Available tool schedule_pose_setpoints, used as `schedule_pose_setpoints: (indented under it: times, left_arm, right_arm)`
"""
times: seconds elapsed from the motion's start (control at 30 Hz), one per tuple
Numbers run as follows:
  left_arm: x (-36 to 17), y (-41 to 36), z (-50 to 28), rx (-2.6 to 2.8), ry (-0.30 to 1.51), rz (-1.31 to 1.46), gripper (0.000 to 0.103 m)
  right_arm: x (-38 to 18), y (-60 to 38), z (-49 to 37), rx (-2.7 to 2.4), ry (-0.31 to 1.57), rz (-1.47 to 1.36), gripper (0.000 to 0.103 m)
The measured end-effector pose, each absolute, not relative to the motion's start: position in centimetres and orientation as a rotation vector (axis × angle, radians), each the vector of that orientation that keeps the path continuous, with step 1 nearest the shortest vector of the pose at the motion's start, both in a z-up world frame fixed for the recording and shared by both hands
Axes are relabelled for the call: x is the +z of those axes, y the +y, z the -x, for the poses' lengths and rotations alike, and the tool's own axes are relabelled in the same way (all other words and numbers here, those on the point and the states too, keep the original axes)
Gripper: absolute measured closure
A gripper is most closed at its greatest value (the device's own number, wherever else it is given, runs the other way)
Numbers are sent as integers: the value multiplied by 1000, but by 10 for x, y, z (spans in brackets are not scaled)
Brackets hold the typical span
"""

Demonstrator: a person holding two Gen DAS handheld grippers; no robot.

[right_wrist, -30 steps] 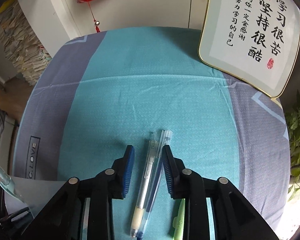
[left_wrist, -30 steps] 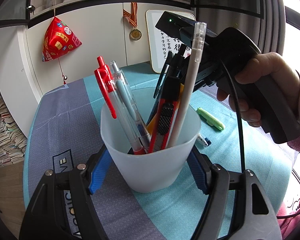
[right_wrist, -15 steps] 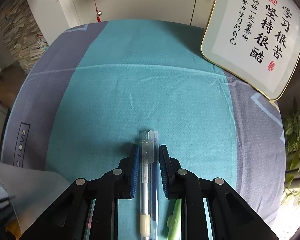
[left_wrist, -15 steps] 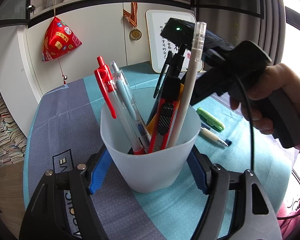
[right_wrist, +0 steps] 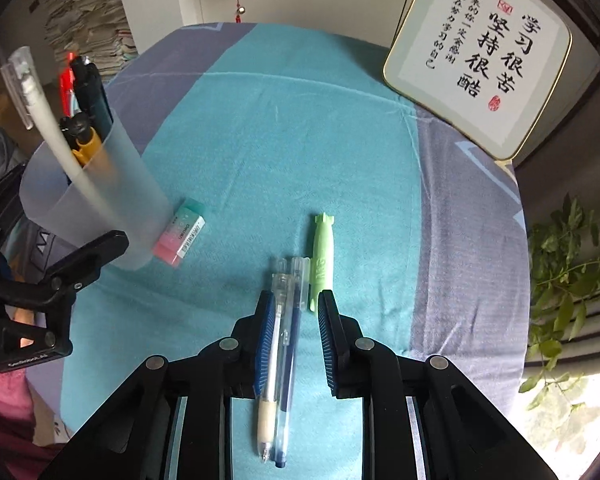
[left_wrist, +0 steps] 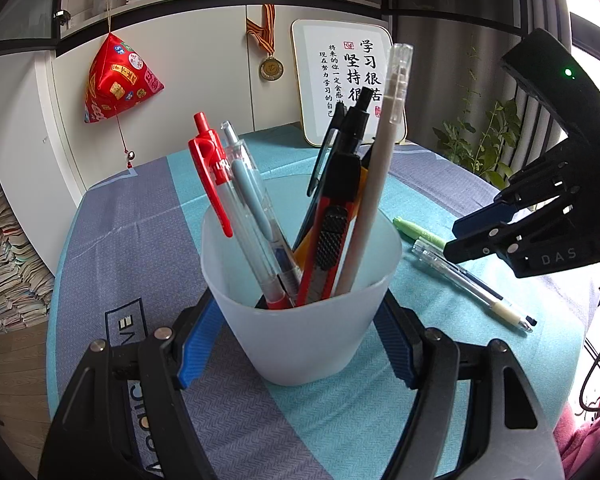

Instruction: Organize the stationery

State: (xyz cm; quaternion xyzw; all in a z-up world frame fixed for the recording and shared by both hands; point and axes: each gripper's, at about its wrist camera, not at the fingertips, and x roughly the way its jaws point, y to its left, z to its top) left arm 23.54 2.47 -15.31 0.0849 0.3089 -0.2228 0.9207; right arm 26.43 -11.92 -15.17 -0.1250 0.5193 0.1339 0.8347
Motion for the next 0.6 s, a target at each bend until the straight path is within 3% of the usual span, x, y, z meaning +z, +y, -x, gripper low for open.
schedule_pose_setpoints:
  times: [0.6]
  left_arm:
    - [-153,25,-236,-458,634,-174,32]
  right_arm:
    - [-170,-89,-251,284,1094,374,82]
